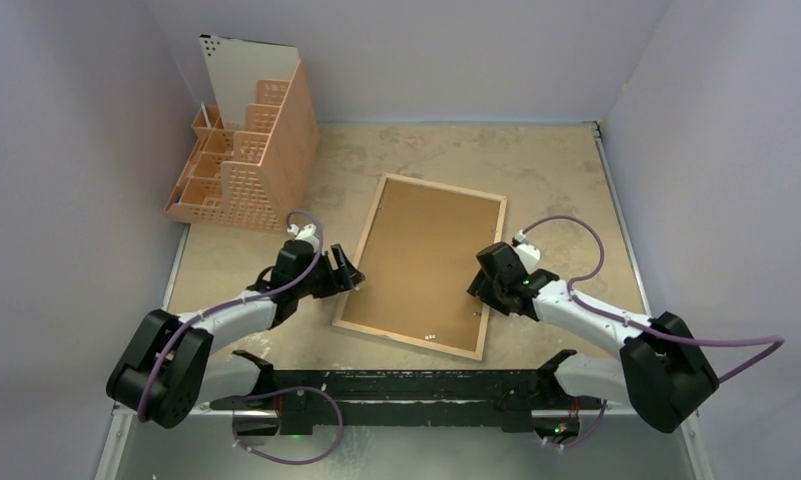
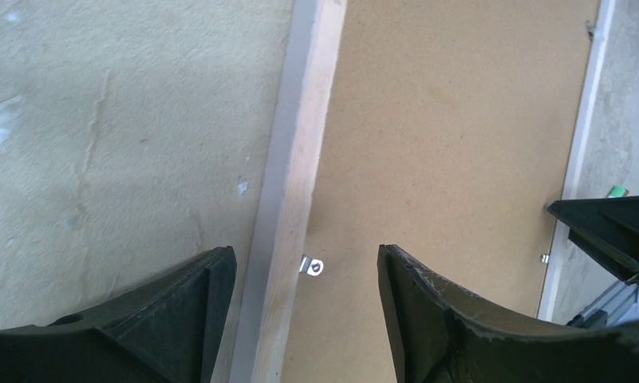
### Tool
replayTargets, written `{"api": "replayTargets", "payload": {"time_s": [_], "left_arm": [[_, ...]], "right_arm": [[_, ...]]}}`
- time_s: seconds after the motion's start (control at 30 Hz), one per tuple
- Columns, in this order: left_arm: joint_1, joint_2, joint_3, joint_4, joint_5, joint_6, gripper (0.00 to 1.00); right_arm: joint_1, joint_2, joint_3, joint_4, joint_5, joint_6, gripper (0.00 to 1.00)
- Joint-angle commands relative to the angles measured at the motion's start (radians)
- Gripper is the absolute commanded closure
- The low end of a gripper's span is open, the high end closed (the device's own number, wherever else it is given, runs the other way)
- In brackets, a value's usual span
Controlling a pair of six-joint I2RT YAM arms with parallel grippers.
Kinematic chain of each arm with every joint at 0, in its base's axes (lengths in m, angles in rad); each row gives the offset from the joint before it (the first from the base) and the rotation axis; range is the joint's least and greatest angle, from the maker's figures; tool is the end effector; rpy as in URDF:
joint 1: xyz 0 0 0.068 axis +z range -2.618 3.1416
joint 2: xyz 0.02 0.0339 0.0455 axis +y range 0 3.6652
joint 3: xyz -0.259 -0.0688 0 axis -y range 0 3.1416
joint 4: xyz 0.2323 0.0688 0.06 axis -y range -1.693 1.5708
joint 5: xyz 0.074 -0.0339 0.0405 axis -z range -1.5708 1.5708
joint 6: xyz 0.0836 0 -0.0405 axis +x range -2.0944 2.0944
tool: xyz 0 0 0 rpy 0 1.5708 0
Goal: Put the photo into the frame
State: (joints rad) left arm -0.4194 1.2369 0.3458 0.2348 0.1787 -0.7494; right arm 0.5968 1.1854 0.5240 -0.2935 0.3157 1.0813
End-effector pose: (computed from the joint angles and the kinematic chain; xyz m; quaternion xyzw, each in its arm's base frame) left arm 0.2237 -0.1160 0.1199 -0.1079 0.8880 -0.3094 0.3226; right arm 0.2060 0.1086 0.1329 0.2720 0.9022 0.1226 0.3115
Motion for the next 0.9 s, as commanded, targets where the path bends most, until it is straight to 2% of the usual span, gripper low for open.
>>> {"api": "replayTargets", "payload": {"time_s": [0.0,0.1,0.2,0.4,0.53,0.77,0.87], "left_arm": [[-0.001,-0.065,-0.027,-0.182,-0.124,-0.014,0.32],[-0.001,-0.166,-0.026,-0.276,-0.219,-0.012,0.33],[-0.001,-0.245,-0.020,-0.336,-0.225,-0.014,0.32],[-0.003,-0.293,0.028,-0.516,-0.184,-0.044,0.31],[-0.018,-0.277,0.033,-0.547,-0.048,-0.071,0.33],[-0.052,-0.299,0.110,-0.724,-0.124,-0.122,0.34],[-0.053,-0.343,0.153,-0.814,-0.209,-0.159,0.34]], "right_arm": [[-0.012,0.031,0.012,0.062,-0.009,-0.042,0.42],[-0.017,0.058,0.021,0.078,0.000,-0.050,0.42],[-0.021,0.089,0.018,0.116,0.001,-0.050,0.42],[-0.022,0.156,0.019,0.186,-0.005,-0.024,0.42],[-0.023,0.202,0.044,0.200,-0.002,-0.023,0.42],[-0.023,0.232,0.050,0.241,-0.014,-0.023,0.41],[-0.024,0.224,0.059,0.245,0.013,-0.038,0.40]]}}
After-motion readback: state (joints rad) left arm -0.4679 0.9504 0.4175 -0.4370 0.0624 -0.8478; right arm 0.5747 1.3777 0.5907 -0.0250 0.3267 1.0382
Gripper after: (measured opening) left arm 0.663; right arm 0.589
